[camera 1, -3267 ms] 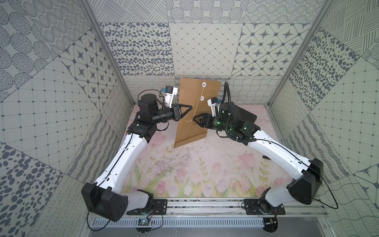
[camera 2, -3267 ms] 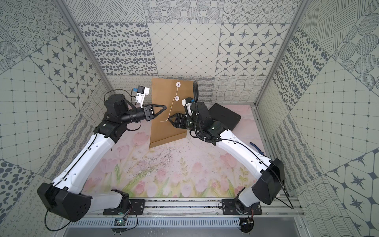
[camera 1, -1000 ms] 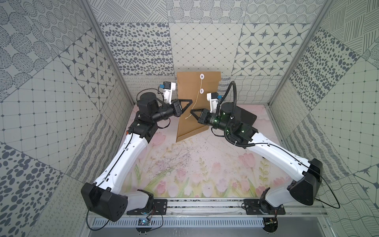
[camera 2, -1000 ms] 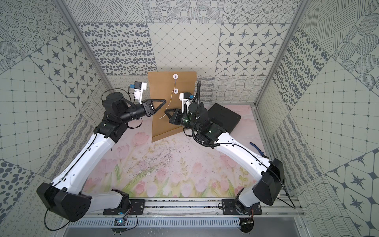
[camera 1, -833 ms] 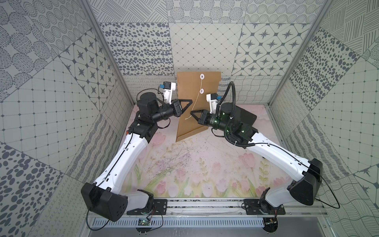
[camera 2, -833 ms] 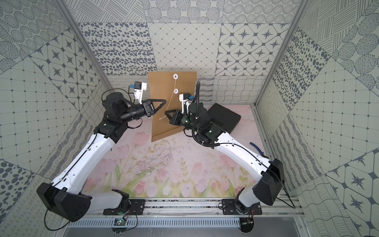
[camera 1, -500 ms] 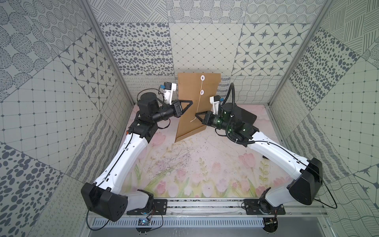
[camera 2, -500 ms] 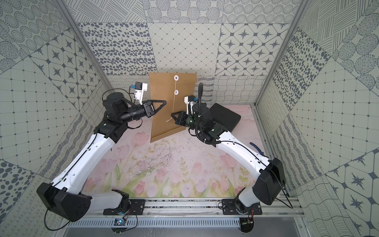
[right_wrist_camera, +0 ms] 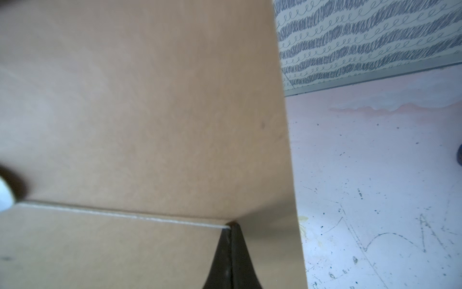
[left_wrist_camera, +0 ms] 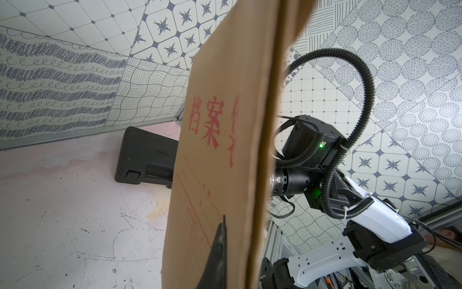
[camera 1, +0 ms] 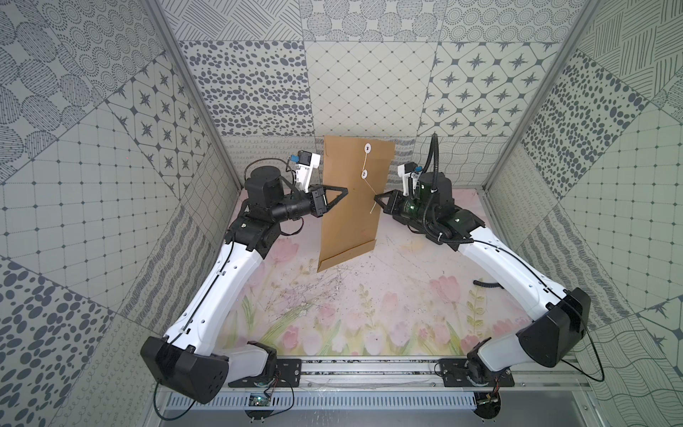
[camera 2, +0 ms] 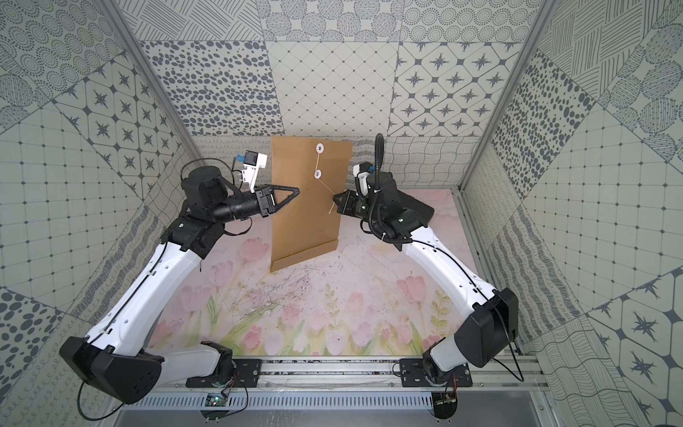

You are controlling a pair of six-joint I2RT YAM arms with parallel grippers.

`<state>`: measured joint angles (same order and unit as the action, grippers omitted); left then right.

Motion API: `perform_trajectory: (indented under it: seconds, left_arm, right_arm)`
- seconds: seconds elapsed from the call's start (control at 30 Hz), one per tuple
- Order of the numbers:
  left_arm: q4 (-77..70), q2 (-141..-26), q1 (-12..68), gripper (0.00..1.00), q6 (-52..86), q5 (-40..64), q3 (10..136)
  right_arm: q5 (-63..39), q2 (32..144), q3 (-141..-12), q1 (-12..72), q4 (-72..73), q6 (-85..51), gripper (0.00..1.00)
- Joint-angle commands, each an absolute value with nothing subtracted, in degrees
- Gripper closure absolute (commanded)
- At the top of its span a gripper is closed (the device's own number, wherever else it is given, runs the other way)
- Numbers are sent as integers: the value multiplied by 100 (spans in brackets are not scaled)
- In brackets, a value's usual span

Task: Close the mouth of the file bag
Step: Close the file bag.

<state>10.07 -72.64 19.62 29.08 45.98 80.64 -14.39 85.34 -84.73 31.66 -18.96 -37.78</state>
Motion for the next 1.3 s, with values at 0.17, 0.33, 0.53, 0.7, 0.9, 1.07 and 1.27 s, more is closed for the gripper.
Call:
perform_trajectory:
  seconds: [0.17, 0.33, 0.53, 0.7, 0.9, 1.07, 1.27]
  left_arm:
    - [1072, -7151, 1916, 100, 2399, 5014, 8076]
    - [1151, -7171, 1916, 100, 2367, 5106, 8078]
    - [1407, -7150, 1917, 100, 2155, 4907, 7995]
    - [1400, -7161, 1914, 100, 2145, 4805, 7921]
    - [1468, -7245, 1916, 100, 2084, 4647, 7968]
    - [1529, -7287, 1916, 100, 2039, 4605, 8007]
    - [1523, -7321, 1915, 100, 2039, 4605, 7982]
  right_arm:
    - [-864, 8576, -9286, 3103, -2921, -2774, 100]
    - [-647, 8724, -9792, 3049, -3277, -2408, 100]
    - [-494, 8909, -10352, 3038, -3498, -2201, 100]
    - [-489, 8990, -10629, 3038, -3533, -2206, 100]
    - [-586, 9112, -10937, 3048, -3607, -2219, 100]
    - [-653, 9240, -11165, 3072, -3674, -2215, 100]
    - [-695, 9390, -11462, 3179, -3742, -2199, 100]
